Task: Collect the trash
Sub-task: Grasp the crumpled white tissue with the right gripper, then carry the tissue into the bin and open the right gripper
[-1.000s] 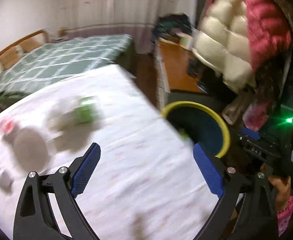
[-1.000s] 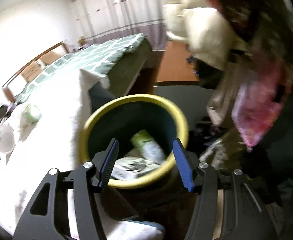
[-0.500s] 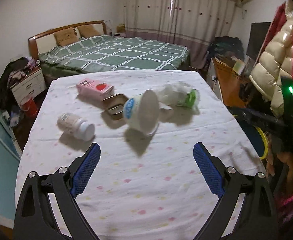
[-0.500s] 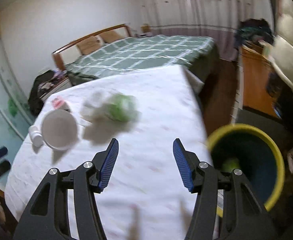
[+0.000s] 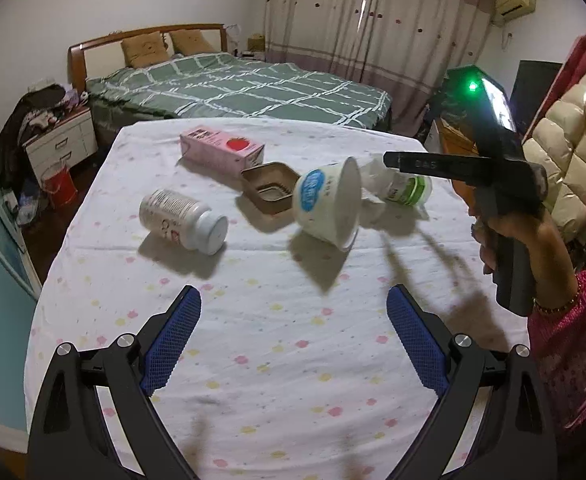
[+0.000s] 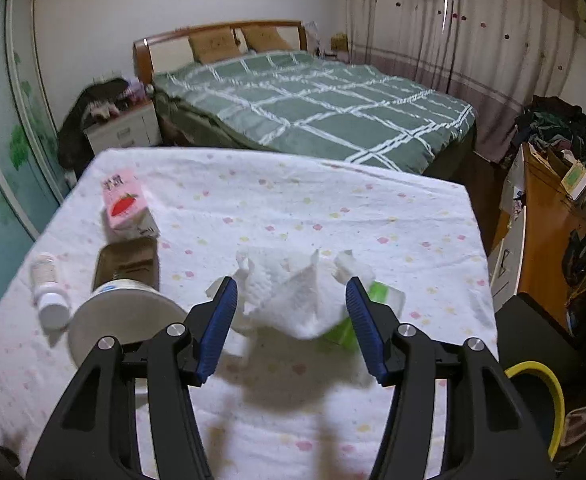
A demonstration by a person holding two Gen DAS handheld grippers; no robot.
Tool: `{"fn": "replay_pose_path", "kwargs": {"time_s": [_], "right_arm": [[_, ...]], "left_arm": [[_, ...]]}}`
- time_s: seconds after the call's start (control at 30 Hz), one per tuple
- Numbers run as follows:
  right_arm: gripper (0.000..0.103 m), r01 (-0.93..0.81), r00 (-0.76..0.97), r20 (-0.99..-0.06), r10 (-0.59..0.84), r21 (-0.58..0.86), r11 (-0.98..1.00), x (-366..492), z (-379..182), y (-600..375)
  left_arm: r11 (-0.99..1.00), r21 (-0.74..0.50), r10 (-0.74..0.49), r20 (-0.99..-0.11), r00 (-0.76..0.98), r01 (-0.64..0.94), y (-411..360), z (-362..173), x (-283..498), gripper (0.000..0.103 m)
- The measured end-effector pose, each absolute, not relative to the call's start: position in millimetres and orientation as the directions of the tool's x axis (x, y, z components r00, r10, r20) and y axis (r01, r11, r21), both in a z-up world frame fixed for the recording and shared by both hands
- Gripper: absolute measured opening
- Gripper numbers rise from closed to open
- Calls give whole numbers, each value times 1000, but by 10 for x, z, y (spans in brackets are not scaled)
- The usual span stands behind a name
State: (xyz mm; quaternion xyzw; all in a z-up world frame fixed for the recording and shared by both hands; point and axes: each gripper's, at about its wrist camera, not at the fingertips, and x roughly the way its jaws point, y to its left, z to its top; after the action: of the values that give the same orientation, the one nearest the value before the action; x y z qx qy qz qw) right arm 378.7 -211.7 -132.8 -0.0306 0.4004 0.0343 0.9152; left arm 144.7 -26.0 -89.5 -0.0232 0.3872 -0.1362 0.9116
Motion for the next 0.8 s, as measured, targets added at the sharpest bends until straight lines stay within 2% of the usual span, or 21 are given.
{"fn": "replay_pose_path", "kwargs": {"time_s": [0.1, 0.17, 0.2, 0.27, 0.3, 0.37, 0.53, 0.8], "right_arm": [[48, -80, 652, -758, 15, -50, 996, 3859, -1436, -2084], [32, -78, 642, -767, 7, -56, 995, 3867, -1482, -2075], [29, -77, 642, -767, 2, -61, 995, 3868, -1482, -2079], [12, -78, 639, -769, 8, -55, 995, 3888, -1476, -2074], [10, -84, 636, -771, 27, -34, 996, 3903, -1463, -2080], [7, -90, 639, -767, 50, -9, 996, 3920, -1411, -2083], [6, -105, 670, -736, 98, 36, 994, 3920, -1172, -2061], [6, -116, 761, -630, 154, 100, 988, 3662, -518, -2224]], "left_arm": [[961, -155, -270, -704, 657, 229, -236, -930, 1462, 93], [959, -162, -276, -703, 655, 231, -234, -944, 1467, 93], [959, -164, -279, -703, 654, 232, -233, -948, 1468, 93], [957, -168, -283, -704, 652, 235, -239, -960, 1468, 93], [957, -170, -285, -704, 650, 236, -240, -972, 1472, 93], [956, -171, -286, -706, 647, 237, -244, -985, 1475, 93], [957, -171, -285, -708, 646, 234, -238, -996, 1466, 93], [957, -167, -283, -711, 644, 237, -257, -996, 1449, 93]]}}
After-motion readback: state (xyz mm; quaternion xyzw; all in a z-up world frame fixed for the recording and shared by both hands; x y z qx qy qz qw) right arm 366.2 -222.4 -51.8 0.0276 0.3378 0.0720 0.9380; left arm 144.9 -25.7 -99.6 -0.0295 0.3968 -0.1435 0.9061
